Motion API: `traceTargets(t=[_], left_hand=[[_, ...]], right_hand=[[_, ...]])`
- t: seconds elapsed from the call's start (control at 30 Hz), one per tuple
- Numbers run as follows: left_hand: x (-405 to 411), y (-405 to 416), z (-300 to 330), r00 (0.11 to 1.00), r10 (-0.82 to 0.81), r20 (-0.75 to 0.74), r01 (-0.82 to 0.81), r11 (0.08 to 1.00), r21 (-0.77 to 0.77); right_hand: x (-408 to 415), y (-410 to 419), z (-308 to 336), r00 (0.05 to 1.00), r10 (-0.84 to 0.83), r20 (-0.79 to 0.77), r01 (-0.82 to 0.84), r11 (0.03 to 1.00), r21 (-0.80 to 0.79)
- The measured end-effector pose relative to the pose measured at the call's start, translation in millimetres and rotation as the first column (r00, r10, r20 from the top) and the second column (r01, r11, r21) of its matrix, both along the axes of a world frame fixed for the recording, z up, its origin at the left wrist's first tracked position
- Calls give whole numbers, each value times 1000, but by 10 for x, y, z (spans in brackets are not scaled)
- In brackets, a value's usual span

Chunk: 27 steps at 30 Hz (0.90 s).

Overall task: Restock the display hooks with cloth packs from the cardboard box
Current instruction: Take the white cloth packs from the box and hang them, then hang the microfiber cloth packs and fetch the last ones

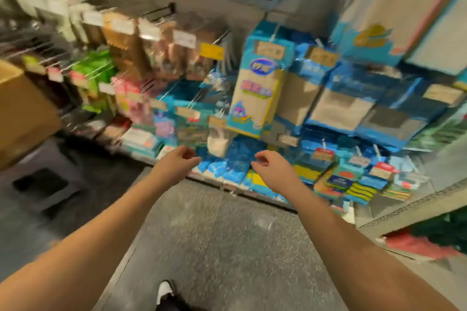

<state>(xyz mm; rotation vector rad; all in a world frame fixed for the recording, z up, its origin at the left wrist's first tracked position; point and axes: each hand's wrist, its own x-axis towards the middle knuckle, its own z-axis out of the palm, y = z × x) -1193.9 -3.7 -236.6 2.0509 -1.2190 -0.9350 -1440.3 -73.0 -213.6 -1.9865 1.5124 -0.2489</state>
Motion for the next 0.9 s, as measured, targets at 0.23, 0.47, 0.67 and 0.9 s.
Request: traceTargets(t=[0.23, 0.47, 0.67, 0.9], left_hand=[[1358, 1285, -368, 988, 122, 92, -135, 979, 151], [3183, 2384, -522, 965, 214, 154, -247, 937, 246], [4601, 3149, -545, 937, 302, 177, -345, 882, 322], [5814, 3299, -429, 901, 369, 227, -425, 857, 291]], right_hand=[[1591, 792, -593, 969, 245, -27, -238, 960, 147], [3486, 1609, -1005, 911, 408, -56, -379, 883, 275], [5050, 2105, -990, 840, 541, -35, -501, 799, 333], [6485, 2158, -930, 792, 610, 23, -585, 748, 313]])
